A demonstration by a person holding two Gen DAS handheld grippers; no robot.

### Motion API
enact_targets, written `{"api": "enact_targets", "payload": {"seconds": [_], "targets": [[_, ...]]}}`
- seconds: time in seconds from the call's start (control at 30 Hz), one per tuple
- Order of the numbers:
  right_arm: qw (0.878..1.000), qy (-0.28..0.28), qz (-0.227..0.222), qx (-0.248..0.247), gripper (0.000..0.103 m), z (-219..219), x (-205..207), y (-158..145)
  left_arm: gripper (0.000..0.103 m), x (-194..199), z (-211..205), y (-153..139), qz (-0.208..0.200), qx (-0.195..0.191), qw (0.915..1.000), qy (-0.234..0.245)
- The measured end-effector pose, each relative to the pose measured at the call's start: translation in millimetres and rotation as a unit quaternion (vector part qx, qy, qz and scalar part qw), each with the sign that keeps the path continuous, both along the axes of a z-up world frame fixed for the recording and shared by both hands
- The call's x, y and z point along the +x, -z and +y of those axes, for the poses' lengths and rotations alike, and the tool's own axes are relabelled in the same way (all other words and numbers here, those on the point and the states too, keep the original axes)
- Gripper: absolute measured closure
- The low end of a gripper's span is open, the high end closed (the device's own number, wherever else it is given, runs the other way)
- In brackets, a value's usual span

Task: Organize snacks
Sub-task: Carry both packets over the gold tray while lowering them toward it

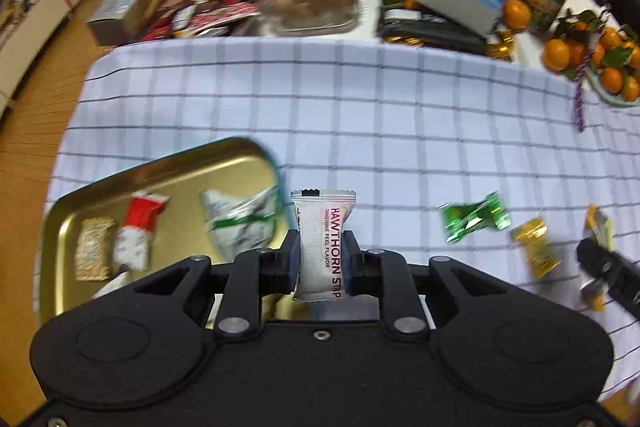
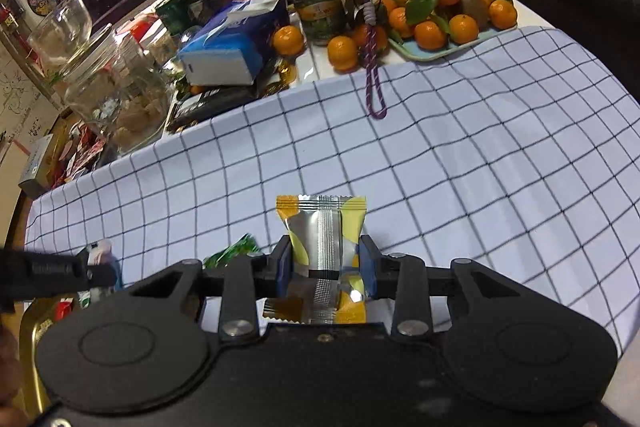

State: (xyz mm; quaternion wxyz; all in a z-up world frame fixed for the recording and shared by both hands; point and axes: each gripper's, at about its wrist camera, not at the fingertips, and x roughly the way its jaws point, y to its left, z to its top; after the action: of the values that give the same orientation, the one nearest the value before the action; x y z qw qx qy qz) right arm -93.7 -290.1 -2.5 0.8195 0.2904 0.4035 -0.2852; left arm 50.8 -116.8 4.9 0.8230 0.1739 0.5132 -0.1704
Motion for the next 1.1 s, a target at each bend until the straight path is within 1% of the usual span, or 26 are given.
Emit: {"api": "enact_targets", "payload": {"seconds": [0.07,0.17,0.3,0.43,0.6,0.67,0.8,0.93,1.1], "targets": [[1.0,-0.016,0.006,0.002,0.067,15.6,4.2,-0.6,0.076,-4.4,18.1,2.2,-0.013,0.014,0.9998,-0.009],[0.999,-0.043,0.013,0.0,0.067,41.2,12.7,-1.7,0.076,-5.6,42.3,3.7,-0.02,0.022,0.9993,-0.023],[0.997,-0.076,0.008,0.019,0.067,71.2,25.9,-3.6,0.076,-0.5,72.3,7.6,-0.011,0.021,0.9977,-0.064],[0.994,-0.105,0.002,0.034,0.067,95.9,41.7,-6.3,0.076,6.2,93.5,12.0,-0.004,0.017,0.994,-0.108],[0.99,-0.133,-0.006,0.041,0.067,119.3,59.6,-10.1,0.076,19.1,109.8,17.9,0.012,0.011,0.9881,-0.153],[0.989,-0.142,-0.009,0.046,0.067,128.3,66.9,-11.4,0.076,22.6,114.9,19.0,0.012,0.01,0.9858,-0.167],[0.984,-0.174,-0.008,0.035,0.067,148.1,77.9,-12.5,0.076,28.9,122.0,19.9,0.006,0.012,0.9825,-0.186],[0.98,-0.195,-0.004,0.032,0.067,161.7,84.5,-10.5,0.076,36.6,128.3,18.5,0.01,-0.003,0.9797,-0.2],[0.976,-0.214,-0.001,0.028,0.067,172.6,89.3,-8.6,0.076,44.4,136.8,19.2,0.009,-0.001,0.9725,-0.233]]}}
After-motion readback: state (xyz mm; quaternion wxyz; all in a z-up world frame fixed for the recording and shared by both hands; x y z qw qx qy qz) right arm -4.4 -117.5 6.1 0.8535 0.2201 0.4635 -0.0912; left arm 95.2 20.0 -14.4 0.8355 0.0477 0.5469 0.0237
